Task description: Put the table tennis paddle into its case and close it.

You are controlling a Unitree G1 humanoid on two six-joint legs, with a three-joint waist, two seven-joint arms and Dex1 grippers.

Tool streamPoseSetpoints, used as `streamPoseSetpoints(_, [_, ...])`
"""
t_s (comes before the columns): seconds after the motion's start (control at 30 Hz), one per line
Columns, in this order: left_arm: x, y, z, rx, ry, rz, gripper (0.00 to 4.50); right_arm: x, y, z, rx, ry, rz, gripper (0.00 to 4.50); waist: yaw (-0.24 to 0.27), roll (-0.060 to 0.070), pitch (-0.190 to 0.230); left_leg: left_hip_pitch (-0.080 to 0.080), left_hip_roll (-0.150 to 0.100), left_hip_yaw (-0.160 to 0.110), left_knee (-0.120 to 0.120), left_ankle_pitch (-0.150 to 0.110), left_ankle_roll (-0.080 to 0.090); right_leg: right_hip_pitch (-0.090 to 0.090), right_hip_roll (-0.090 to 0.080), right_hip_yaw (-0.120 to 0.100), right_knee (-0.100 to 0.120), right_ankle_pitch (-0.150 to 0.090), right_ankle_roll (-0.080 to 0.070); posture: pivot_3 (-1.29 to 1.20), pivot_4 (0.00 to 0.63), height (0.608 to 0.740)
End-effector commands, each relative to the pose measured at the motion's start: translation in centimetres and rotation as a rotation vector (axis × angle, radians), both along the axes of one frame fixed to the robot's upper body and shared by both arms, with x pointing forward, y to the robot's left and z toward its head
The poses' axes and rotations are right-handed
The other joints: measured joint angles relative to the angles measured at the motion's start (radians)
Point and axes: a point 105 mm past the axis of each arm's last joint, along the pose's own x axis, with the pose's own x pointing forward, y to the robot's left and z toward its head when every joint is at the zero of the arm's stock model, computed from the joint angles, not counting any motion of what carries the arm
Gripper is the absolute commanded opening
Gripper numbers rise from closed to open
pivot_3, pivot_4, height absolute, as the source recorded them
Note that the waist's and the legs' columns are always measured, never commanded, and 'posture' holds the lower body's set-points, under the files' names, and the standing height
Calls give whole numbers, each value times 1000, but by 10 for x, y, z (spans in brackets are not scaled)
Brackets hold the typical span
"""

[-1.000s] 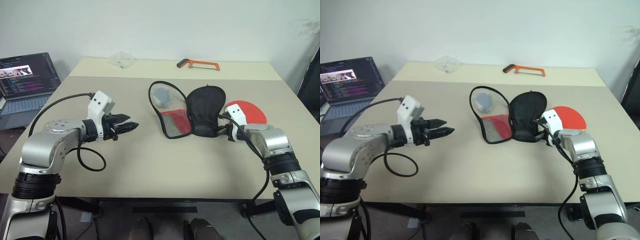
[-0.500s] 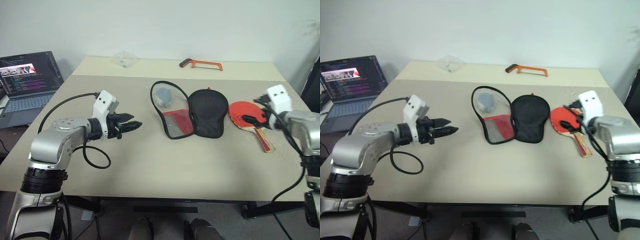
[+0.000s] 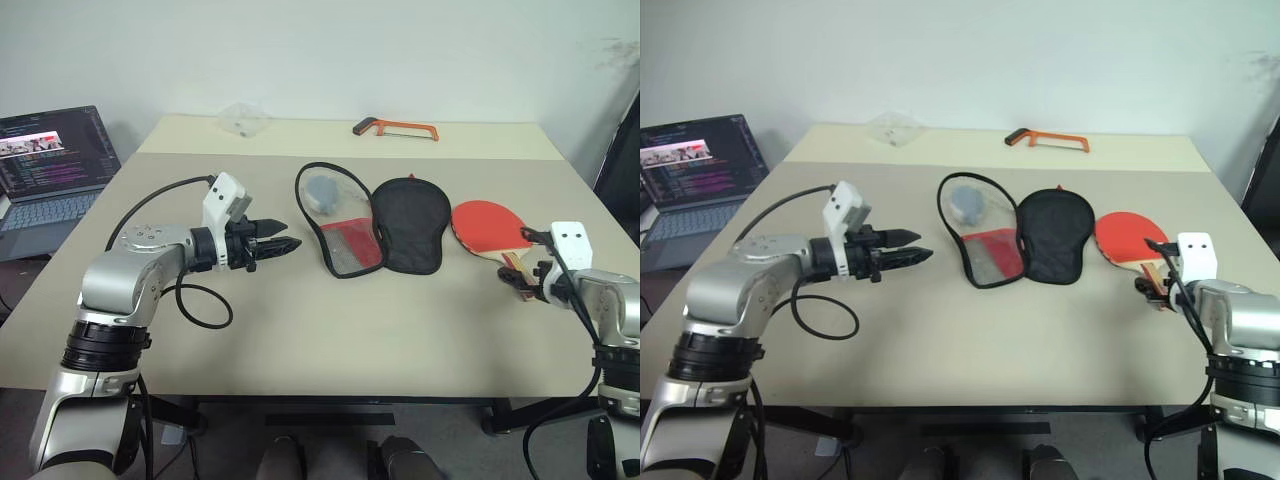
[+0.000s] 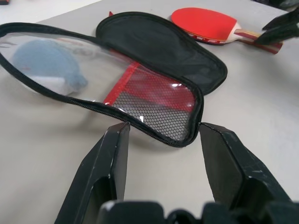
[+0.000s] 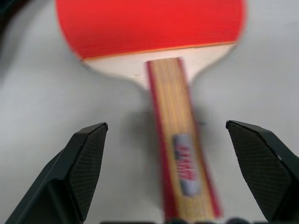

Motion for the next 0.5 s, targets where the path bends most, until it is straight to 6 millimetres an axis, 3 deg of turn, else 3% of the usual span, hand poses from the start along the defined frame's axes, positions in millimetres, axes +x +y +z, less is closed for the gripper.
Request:
streamPoseSetpoints(0.03, [-2, -5, 14, -1, -61, -23, 2543, 17, 5, 9, -34, -61, -7, 4468, -2, 0, 0, 0, 0, 0, 0, 0, 0, 0, 0, 0, 0, 0, 0, 0, 150, 740])
streamPoseSetpoints(0.1, [-3, -6, 13, -3, -60, -22, 2543, 24, 4, 6, -42, -64, -29, 4468, -1, 0, 0, 0, 0, 0, 0, 0, 0, 0, 0, 0, 0, 0, 0, 0, 150, 740])
streamPoseSetpoints(0.2, [-4, -5, 13, -6, -58, -13, 2543, 32, 2, -1, -62, -57, -65, 3852, 0, 0, 0, 0, 0, 0, 0, 0, 0, 0, 0, 0, 0, 0, 0, 0, 150, 740])
streamPoseSetpoints(0.4, [-3, -1, 12, -8, -57, 15, 2543, 37, -3, 0, -77, -74, -112, 1789, 0, 0, 0, 0, 0, 0, 0, 0, 0, 0, 0, 0, 0, 0, 0, 0, 150, 740])
streamPoseSetpoints(0.47, [-4, 0, 12, -8, -56, 24, 2543, 38, -3, 13, -90, -107, -120, 1205, 0, 0, 0, 0, 0, 0, 0, 0, 0, 0, 0, 0, 0, 0, 0, 0, 150, 740])
streamPoseSetpoints(0.5, [-4, 1, 12, -8, -55, 29, 2543, 39, -2, 24, -91, -135, -120, 1131, 0, 0, 0, 0, 0, 0, 0, 0, 0, 0, 0, 0, 0, 0, 0, 0, 150, 740])
